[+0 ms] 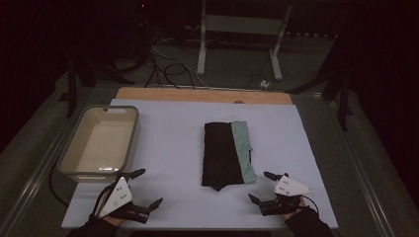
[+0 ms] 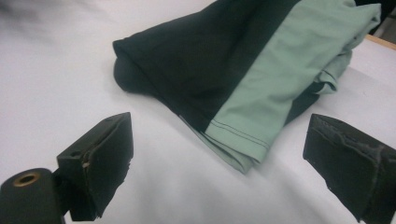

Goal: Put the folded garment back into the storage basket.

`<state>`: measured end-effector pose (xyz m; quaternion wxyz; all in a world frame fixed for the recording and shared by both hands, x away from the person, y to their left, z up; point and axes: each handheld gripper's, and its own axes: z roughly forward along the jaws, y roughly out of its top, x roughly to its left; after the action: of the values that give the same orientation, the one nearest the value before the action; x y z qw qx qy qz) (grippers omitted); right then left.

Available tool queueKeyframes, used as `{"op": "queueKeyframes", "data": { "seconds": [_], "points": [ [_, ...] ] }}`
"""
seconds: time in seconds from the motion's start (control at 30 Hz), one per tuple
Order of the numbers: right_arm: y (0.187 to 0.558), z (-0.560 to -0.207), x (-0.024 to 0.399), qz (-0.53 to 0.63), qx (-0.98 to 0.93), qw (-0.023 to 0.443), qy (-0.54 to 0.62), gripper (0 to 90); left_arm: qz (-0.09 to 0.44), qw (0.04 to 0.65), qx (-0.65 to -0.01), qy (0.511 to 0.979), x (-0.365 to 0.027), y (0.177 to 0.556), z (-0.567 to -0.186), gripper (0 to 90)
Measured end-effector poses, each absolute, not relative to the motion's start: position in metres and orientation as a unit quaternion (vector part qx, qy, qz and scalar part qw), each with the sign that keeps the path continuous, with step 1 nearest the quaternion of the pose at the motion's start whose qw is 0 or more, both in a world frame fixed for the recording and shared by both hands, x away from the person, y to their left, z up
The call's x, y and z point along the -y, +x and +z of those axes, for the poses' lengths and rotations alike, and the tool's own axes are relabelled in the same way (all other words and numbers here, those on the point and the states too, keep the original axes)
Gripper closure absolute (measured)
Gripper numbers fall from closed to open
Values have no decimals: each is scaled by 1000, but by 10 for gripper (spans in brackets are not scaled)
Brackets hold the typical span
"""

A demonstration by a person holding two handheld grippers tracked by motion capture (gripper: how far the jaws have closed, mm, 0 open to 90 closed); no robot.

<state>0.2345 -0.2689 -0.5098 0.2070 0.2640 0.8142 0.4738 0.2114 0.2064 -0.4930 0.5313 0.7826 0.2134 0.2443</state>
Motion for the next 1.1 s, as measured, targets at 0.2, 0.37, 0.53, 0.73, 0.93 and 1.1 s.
{"op": "queueKeyframes", "data": {
  "seconds": [0.2,0.37,0.53,0.73,0.93,1.1],
  "points": [
    [234,-509,267,466,-821,210,254,86,243,534,-220,780,-207,212,-492,1],
    [232,-511,267,462,-825,209,249,85,241,530,-225,782,-207,212,-492,1],
    [233,-510,269,453,-827,214,255,85,240,527,-222,785,-207,212,-492,1],
    [234,-510,271,458,-822,221,256,86,238,521,-222,789,-209,211,-494,1],
    [233,-510,271,458,-824,223,248,86,238,516,-216,794,-208,211,-495,1],
    [234,-510,270,456,-827,210,254,86,233,512,-217,798,-207,212,-496,1]
  ]
}}
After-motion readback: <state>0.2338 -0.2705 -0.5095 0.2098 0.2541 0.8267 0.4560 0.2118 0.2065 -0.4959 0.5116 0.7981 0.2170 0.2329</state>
